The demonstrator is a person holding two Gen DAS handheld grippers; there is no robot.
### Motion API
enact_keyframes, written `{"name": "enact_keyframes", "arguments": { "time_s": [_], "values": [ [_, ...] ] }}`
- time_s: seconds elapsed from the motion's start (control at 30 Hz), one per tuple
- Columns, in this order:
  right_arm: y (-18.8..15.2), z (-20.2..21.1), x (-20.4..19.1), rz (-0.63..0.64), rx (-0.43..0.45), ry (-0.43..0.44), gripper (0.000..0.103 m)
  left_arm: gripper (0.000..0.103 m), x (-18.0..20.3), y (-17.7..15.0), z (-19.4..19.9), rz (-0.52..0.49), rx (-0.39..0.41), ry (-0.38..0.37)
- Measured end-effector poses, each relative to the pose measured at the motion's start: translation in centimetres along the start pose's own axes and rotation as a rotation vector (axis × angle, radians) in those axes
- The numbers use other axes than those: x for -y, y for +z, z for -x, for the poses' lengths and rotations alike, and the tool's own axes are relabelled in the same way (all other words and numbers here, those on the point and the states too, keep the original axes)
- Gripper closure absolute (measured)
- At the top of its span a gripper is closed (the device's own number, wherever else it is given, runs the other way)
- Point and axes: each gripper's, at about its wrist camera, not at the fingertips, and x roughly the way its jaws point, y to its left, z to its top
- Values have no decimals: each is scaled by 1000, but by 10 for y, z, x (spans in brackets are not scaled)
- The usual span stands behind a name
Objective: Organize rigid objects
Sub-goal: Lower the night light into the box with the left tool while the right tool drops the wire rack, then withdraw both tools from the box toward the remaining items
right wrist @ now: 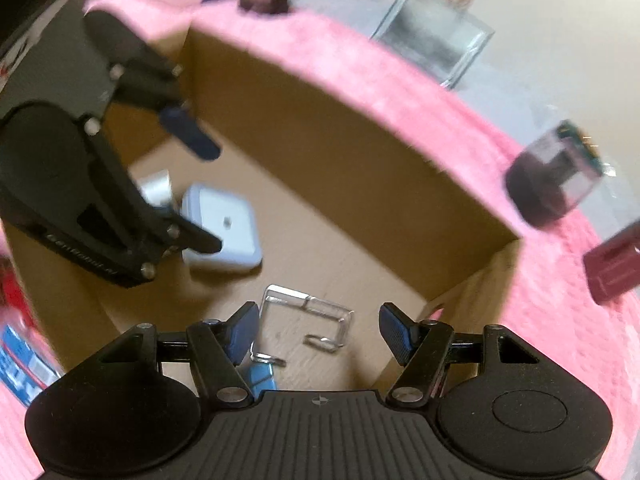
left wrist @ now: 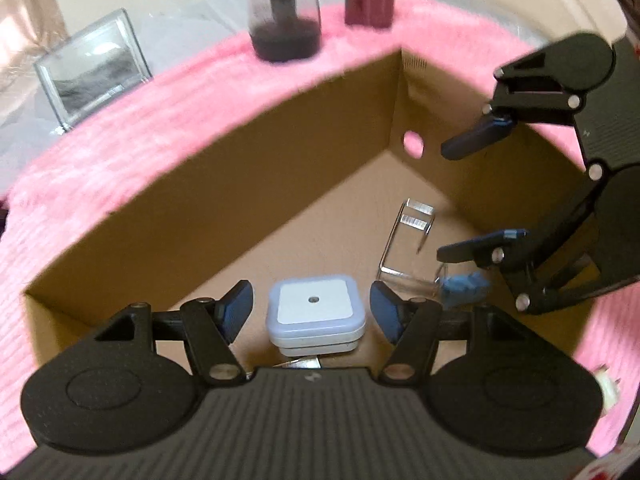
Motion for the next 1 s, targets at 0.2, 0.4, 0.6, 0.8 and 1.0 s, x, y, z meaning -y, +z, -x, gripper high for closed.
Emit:
{"name": "enact_keyframes", "arguments": {
  "time_s": [0.2,0.4,0.6,0.8,1.0],
  "values": [
    [-19,77,-4,-143,208,-44,40,43,1,-18,68,125,167,14],
    [-62,155,-38,-248,386,-43,40,43,29,-55,135,203,310,16],
    [-121,196,-79,-333,476,-51,40,37,74,-114,179,255,400,57],
    [-176,210,-117,-433,497,-73,40,34,111,-178,195,340,423,145],
    [-222,198,-152,-423,475,-140,40,33,134,-230,194,463,417,130]
  ]
}}
